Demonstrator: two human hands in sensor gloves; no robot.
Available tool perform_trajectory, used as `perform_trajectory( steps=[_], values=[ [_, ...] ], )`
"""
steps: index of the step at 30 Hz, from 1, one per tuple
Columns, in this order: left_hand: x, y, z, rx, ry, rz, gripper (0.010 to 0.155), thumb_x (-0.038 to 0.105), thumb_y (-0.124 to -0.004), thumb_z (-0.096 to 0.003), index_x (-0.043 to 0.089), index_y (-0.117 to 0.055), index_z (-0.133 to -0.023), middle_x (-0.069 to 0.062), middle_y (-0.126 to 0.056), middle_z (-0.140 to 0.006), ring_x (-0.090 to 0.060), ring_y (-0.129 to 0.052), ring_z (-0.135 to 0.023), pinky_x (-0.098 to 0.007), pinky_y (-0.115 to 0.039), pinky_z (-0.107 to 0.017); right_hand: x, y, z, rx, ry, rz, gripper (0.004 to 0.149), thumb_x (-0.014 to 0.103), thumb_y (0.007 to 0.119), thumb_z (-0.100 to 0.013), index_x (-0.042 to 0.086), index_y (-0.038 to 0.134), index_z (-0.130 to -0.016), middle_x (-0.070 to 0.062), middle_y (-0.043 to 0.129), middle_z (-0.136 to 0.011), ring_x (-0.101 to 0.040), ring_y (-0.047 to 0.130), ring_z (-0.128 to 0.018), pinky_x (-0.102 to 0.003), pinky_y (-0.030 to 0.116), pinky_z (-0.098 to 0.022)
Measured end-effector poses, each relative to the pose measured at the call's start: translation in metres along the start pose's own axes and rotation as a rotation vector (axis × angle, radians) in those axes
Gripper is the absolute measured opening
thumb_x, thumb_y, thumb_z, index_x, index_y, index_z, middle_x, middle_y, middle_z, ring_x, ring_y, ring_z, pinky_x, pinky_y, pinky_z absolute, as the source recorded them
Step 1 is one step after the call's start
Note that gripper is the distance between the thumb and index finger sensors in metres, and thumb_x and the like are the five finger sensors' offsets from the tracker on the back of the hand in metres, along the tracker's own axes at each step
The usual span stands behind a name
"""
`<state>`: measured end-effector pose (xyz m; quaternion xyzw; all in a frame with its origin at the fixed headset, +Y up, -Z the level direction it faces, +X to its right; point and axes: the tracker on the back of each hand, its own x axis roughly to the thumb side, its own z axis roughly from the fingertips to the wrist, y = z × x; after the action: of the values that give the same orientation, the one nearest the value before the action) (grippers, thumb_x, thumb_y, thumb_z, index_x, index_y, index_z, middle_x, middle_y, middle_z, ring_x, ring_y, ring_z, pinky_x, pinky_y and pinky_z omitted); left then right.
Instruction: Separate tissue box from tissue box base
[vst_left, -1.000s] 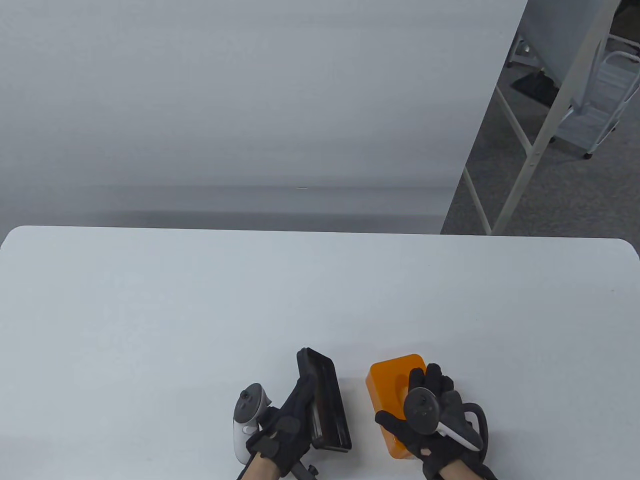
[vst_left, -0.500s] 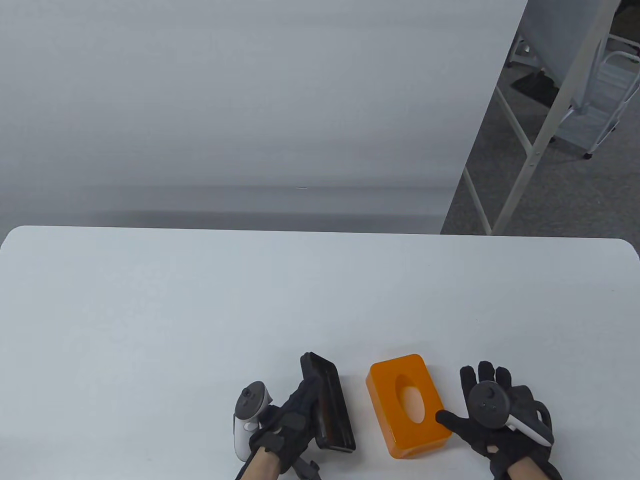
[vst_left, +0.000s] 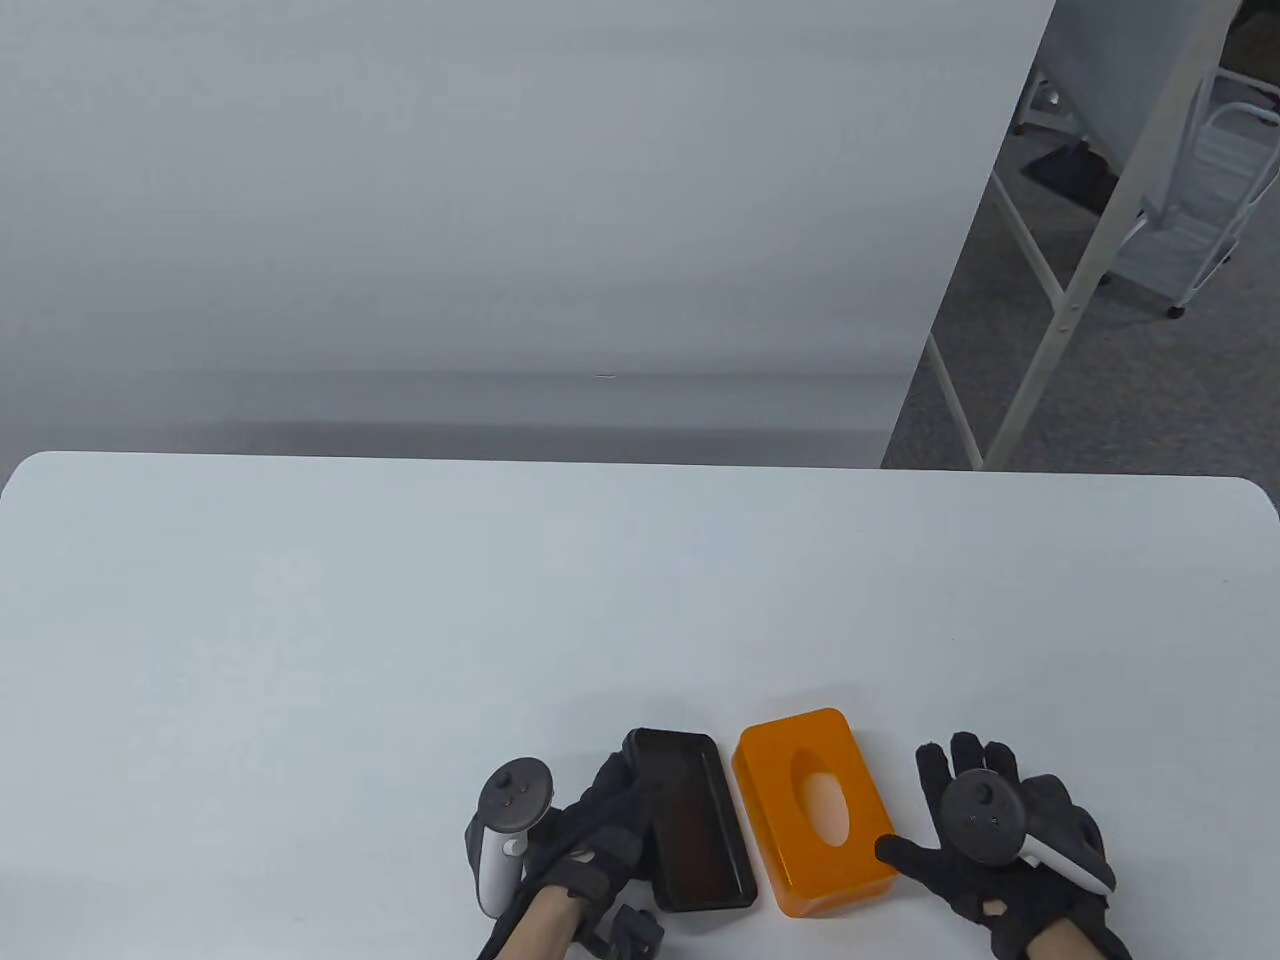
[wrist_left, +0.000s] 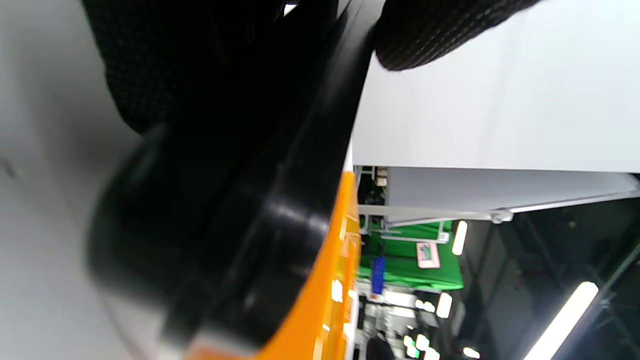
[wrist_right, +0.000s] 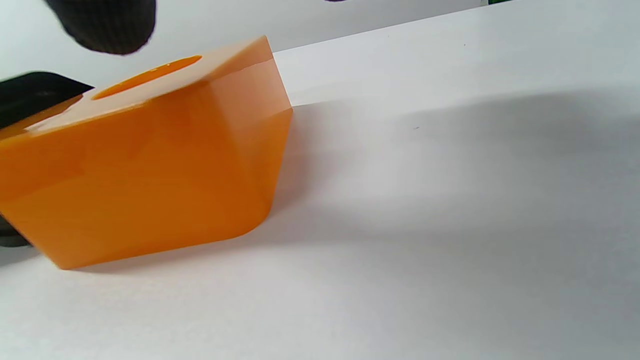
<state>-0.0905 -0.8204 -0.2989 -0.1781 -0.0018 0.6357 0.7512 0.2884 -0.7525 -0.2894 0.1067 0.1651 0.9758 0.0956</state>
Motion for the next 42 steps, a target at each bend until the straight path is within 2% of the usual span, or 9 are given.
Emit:
perform_trajectory(
  steps=[5,7,9,16,26,29,32,37,42],
  values=[
    [0.011,-0.001,0.002,0.071,-0.019,-0.24,0.08,0.04,-0.07,-0.0567,-0.01,-0.03,-0.104,-0.038,-0.053,-0.098,-0.043,-0.098,-0.062,-0.031,-0.093,-0.029,-0.003,-0.001,0.001,-0.002,0.008,-0.017,0.1,0.074,0.059,-0.049,0.003,0.024,-0.111,-0.039,0.011,-0.11,-0.069,0.016,-0.096,-0.086,0.026,-0.057],
    [0.014,-0.001,0.004,0.095,-0.012,-0.268,0.079,0.039,-0.071,-0.0565,-0.01,-0.031,-0.104,-0.038,-0.053,-0.097,-0.044,-0.098,-0.061,-0.033,-0.093,-0.029,-0.003,-0.001,0.0,0.003,0.002,-0.023,0.1,0.074,0.058,-0.05,0.003,0.024,-0.111,-0.039,0.011,-0.11,-0.069,0.016,-0.096,-0.086,0.026,-0.057],
    [0.02,-0.002,0.005,0.137,-0.037,-0.417,0.08,0.04,-0.073,-0.0556,-0.011,-0.034,-0.104,-0.038,-0.056,-0.096,-0.044,-0.098,-0.059,-0.037,-0.092,-0.031,-0.003,0.0,0.0,0.018,-0.003,-0.038,0.1,0.074,0.058,-0.05,0.003,0.024,-0.111,-0.039,0.01,-0.109,-0.069,0.016,-0.096,-0.086,0.027,-0.057],
    [0.029,-0.01,0.009,0.127,-0.073,-0.566,0.084,0.044,-0.073,-0.0556,-0.011,-0.033,-0.104,-0.04,-0.052,-0.097,-0.051,-0.092,-0.066,-0.042,-0.09,-0.037,-0.004,0.0,0.0,0.028,-0.005,-0.054,0.1,0.074,0.057,-0.05,0.002,0.023,-0.111,-0.039,0.01,-0.109,-0.07,0.017,-0.095,-0.085,0.027,-0.057],
    [0.059,-0.008,0.025,0.252,-0.218,-1.066,0.086,0.051,-0.073,-0.0549,-0.008,-0.036,-0.106,-0.037,-0.055,-0.099,-0.053,-0.089,-0.069,-0.047,-0.087,-0.041,-0.005,-0.001,0.002,0.01,-0.01,-0.047,0.1,0.073,0.058,-0.05,0.002,0.023,-0.11,-0.039,0.01,-0.109,-0.07,0.016,-0.095,-0.085,0.026,-0.057],
    [0.075,-0.001,0.037,0.317,-0.281,-1.213,0.094,0.061,-0.075,-0.052,-0.005,-0.039,-0.108,-0.035,-0.055,-0.102,-0.056,-0.084,-0.075,-0.052,-0.084,-0.045,-0.004,-0.004,0.005,-0.007,-0.019,-0.041,0.1,0.073,0.059,-0.05,0.002,0.023,-0.11,-0.039,0.01,-0.109,-0.069,0.016,-0.095,-0.086,0.025,-0.057],
    [0.088,0.01,0.051,0.39,-0.335,-1.447,0.104,0.081,-0.067,-0.047,0.001,-0.049,-0.11,-0.031,-0.054,-0.106,-0.058,-0.079,-0.082,-0.056,-0.081,-0.05,-0.003,-0.006,0.005,-0.03,-0.026,-0.027,0.101,0.073,0.061,-0.049,0.002,0.022,-0.11,-0.039,0.01,-0.109,-0.069,0.016,-0.096,-0.086,0.025,-0.057],
    [0.084,0.033,0.051,0.207,-0.262,-1.362,0.11,0.082,-0.066,-0.0463,0.0,-0.038,-0.114,-0.033,-0.033,-0.113,-0.067,-0.041,-0.099,-0.079,-0.047,-0.061,-0.001,-0.005,0.005,-0.032,-0.035,0.011,0.102,0.073,0.061,-0.049,0.002,0.021,-0.11,-0.039,0.01,-0.109,-0.069,0.015,-0.096,-0.086,0.024,-0.056],
    [0.074,0.041,0.046,0.106,-0.094,-1.38,0.115,0.083,-0.063,-0.0462,0.0,-0.022,-0.115,-0.035,-0.01,-0.112,-0.069,-0.011,-0.097,-0.085,-0.021,-0.056,0.003,-0.003,0.005,-0.012,-0.04,0.06,0.103,0.074,0.06,-0.049,0.002,0.02,-0.11,-0.039,0.009,-0.109,-0.069,0.015,-0.095,-0.086,0.024,-0.056]
  ],
)
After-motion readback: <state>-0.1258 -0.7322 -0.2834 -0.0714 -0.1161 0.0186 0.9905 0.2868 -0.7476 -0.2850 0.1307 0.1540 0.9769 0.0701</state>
